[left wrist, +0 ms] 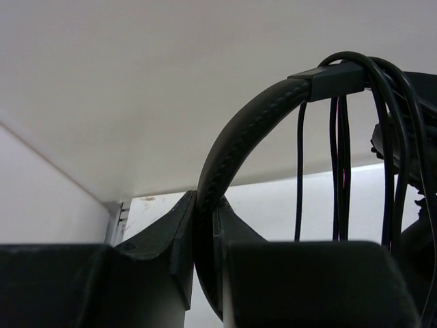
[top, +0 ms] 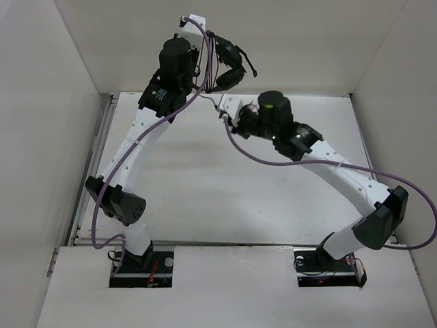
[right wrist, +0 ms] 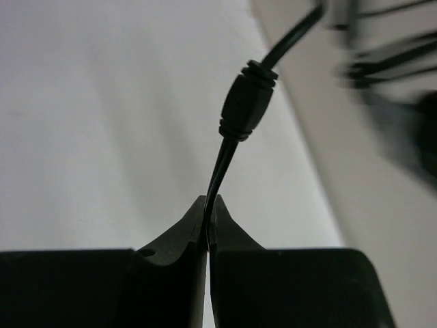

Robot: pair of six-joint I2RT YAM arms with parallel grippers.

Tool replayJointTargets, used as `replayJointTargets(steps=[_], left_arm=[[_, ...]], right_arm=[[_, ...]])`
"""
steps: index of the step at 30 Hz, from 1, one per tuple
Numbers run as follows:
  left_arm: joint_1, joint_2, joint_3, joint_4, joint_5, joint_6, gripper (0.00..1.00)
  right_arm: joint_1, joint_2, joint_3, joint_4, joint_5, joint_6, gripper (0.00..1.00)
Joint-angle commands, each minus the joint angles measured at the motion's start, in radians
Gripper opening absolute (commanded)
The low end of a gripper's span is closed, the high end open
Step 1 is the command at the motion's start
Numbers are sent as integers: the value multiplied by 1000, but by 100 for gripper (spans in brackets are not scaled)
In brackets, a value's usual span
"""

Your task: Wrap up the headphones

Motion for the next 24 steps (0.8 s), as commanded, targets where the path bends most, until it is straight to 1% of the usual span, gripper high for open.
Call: replayJointTargets(steps=[1, 6, 9, 11, 15, 18, 21, 24], left_arm=[[16, -102, -26, 151, -46, 19, 0], [16, -110, -60, 143, -40, 27, 0], [10, -119, -101, 150, -39, 34, 0], [3, -125, -125, 151, -39, 39, 0], [-23, -127, -121, 150, -34, 39, 0], [-48, -122, -107, 142, -23, 54, 0], [-76, -134, -147, 139, -17, 68, 0], [-105, -153, -196, 139, -10, 80, 0]], right_arm=[[-82, -76, 127, -62, 179, -198, 0], [-140, -93, 202, -62, 265, -300, 0], [-154, -99, 232, -56, 299, -358, 0], [-158, -102, 235, -36, 328, -408, 0], [-155, -106, 210, -15, 340, -433, 0], [-155, -105, 200, 31, 363, -455, 0], [-155, -90, 209, 126, 396, -490, 0], [-155, -77, 216, 165, 406, -510, 0]])
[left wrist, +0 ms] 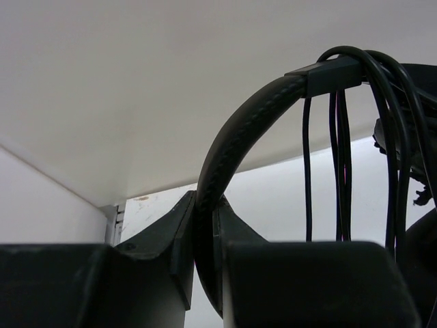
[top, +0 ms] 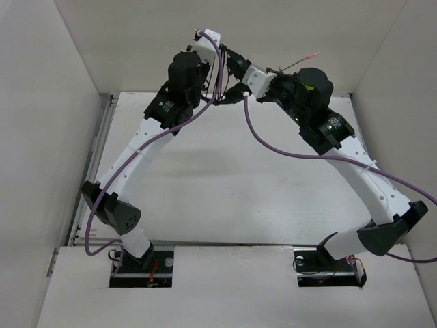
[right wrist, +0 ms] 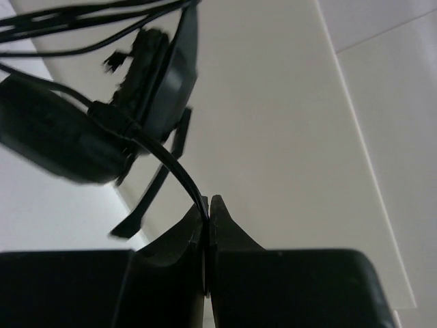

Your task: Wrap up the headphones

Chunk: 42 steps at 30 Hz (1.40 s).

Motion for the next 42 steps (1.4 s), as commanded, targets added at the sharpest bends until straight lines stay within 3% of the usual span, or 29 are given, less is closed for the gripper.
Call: replayJointTargets(steps=[1, 9, 20, 31, 37, 42], left_arm=[[-32, -76, -39, 82, 8, 19, 0], [-14, -59, 16, 65, 9, 8, 0], [-20, -103, -96, 56, 37, -3, 0], [-92, -119, -131, -13, 124, -7, 0], [-120, -113, -105, -45, 161, -11, 0], [-123, -119, -88, -73, 204, -27, 0]], right_arm=[[-1, -3, 23, 139, 54, -47, 0], [19, 4, -37, 246, 100, -117, 0], [-79, 22, 20, 351, 134, -122, 0], [-79, 27, 15, 365, 84, -94, 1], [-70, 33, 10, 288, 9, -27, 5], [-83, 28, 36, 81, -175, 118, 9]])
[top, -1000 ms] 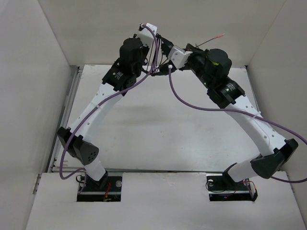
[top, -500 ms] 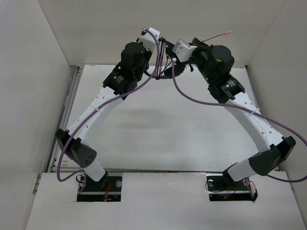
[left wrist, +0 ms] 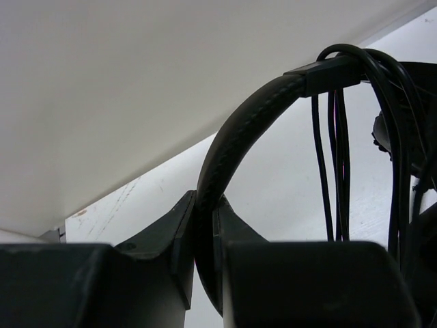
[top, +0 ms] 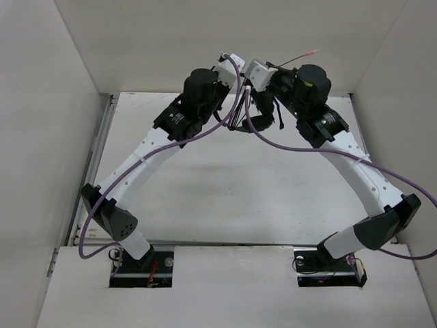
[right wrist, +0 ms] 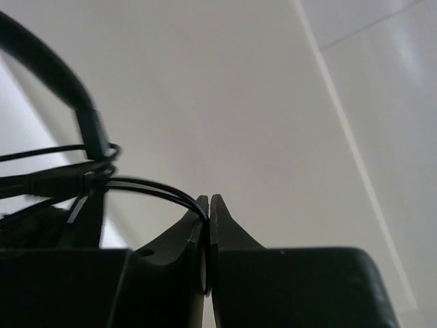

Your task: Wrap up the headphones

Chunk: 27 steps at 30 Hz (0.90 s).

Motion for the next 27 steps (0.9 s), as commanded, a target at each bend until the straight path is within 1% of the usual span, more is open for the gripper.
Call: replayJointTargets(steps=[1, 3, 6, 8, 13, 18, 24, 25, 27], left_arm=[[1, -66, 37, -10, 43, -17, 0], [1, -76, 34, -24, 69, -31, 0], [-4, -87, 32, -49, 104, -52, 0], [-9, -93, 35, -61, 133, -60, 0], [-12, -116, 55, -102, 220, -95, 0], [-5, -115, 127, -202, 380, -155, 0], [36, -87, 211, -329, 579, -252, 0], [59, -81, 221, -358, 639, -290, 0], [80, -80, 219, -372, 682, -319, 0]], right_arm=[[-31, -18, 81, -117, -164, 147, 9], [-62, -18, 96, -198, -282, 211, 10], [-119, -13, 87, -271, -471, 309, 12], [-145, -12, 61, -275, -545, 352, 12], [-212, -9, 7, -271, -667, 420, 14], [-262, -3, -8, -262, -795, 519, 16], [-314, -1, -10, -311, -1051, 653, 29], [-338, 0, -11, -312, -1113, 706, 32], [-360, 3, -13, -311, -1166, 768, 35]])
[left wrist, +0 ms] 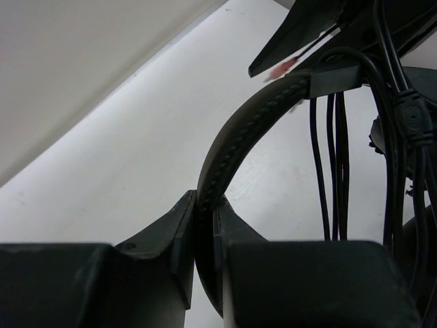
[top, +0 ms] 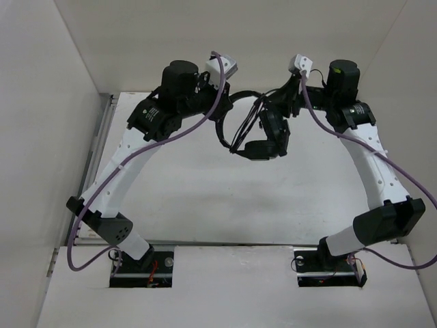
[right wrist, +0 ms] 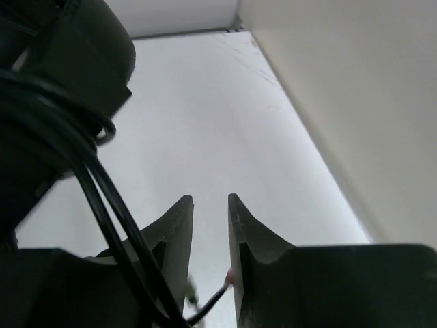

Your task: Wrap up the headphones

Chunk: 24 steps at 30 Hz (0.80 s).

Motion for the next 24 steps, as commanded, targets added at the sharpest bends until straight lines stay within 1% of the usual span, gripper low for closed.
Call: replayJointTargets(steps=[1, 5, 8, 13, 18, 24], left_arm=[[55, -28, 44, -25, 185, -135, 0], [106, -30, 16, -28, 247, -187, 0], [137, -21, 6, -28, 271, -204, 0], [157, -4, -16, -23, 287, -224, 0], [160, -4, -95, 6, 265, -223, 0], [164, -2, -252, 110, 205, -233, 0]], right_arm=[[-59, 0, -9, 4, -242, 182, 37], [-116, -10, -30, 18, -363, 288, 38], [-147, -36, -78, 44, -377, 310, 39], [-177, -66, -157, 57, -371, 307, 40], [-208, -100, -234, 90, -330, 292, 40], [-207, -186, -401, 270, -181, 337, 40]])
